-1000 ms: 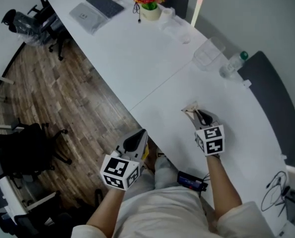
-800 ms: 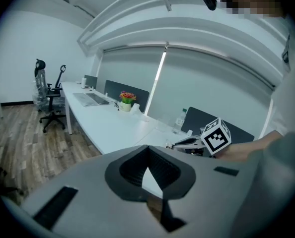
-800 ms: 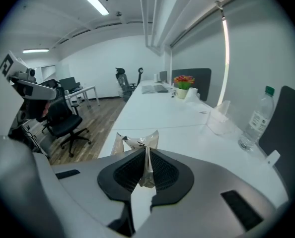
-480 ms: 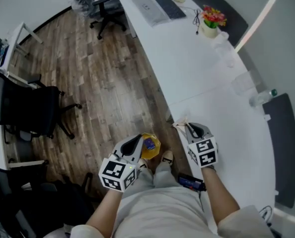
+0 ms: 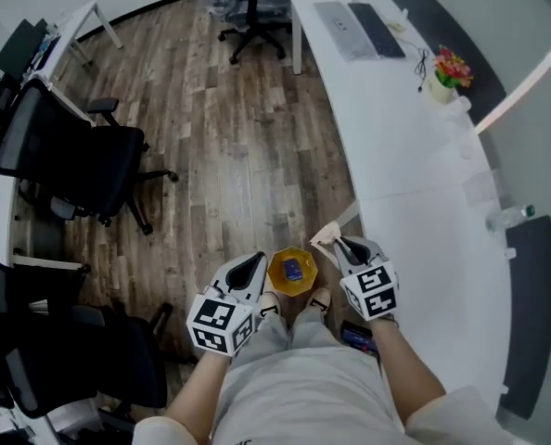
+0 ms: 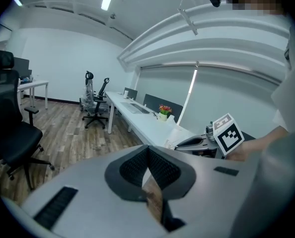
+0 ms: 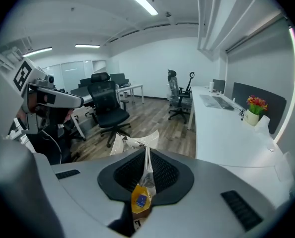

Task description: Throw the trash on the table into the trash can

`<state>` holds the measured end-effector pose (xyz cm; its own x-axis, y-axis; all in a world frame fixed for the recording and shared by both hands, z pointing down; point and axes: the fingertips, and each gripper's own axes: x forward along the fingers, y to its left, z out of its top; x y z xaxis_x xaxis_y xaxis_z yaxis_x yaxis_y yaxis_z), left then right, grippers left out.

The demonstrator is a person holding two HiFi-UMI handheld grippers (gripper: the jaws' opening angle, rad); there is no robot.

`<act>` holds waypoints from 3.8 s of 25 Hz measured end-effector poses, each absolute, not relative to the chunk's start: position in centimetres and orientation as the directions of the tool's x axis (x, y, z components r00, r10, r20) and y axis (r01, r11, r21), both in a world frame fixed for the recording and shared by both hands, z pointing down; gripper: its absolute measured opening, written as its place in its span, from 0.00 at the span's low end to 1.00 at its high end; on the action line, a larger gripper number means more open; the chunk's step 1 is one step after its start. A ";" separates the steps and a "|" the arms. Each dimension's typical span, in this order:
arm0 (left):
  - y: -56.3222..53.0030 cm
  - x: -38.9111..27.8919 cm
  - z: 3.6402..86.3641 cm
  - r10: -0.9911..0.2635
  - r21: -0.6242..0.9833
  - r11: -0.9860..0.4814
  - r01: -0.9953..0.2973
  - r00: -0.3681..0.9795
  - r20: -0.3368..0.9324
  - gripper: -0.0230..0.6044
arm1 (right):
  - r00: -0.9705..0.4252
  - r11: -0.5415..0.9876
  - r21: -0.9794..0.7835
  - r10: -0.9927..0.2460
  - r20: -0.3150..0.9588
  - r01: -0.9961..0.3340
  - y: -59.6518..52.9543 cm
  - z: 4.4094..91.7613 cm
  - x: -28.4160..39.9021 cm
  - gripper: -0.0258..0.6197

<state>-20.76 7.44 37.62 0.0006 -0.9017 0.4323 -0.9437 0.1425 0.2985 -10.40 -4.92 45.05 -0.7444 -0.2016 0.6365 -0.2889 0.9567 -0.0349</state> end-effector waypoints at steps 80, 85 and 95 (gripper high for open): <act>12.6 -22.1 83.9 -0.769 0.432 0.335 -0.837 0.022 0.639 0.04 | -0.365 0.991 -0.133 0.112 0.924 -0.033 6.0 105.6 -11.1 0.40; 12.6 -22.1 83.5 -0.772 0.427 0.331 -0.841 0.019 0.635 0.04 | -0.374 0.991 -0.127 0.106 0.921 -0.033 5.7 105.1 -11.3 0.40; 12.7 -22.2 81.4 -0.778 0.416 0.331 -0.847 0.005 0.629 0.04 | -0.402 0.991 -0.121 0.091 0.911 -0.050 4.7 101.5 -12.0 0.40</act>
<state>-22.24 12.74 81.39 0.0052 -0.7777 0.6286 -0.8469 0.3308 0.4163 -11.98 4.68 101.46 -0.4017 0.0915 0.9112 -0.0497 0.9914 -0.1214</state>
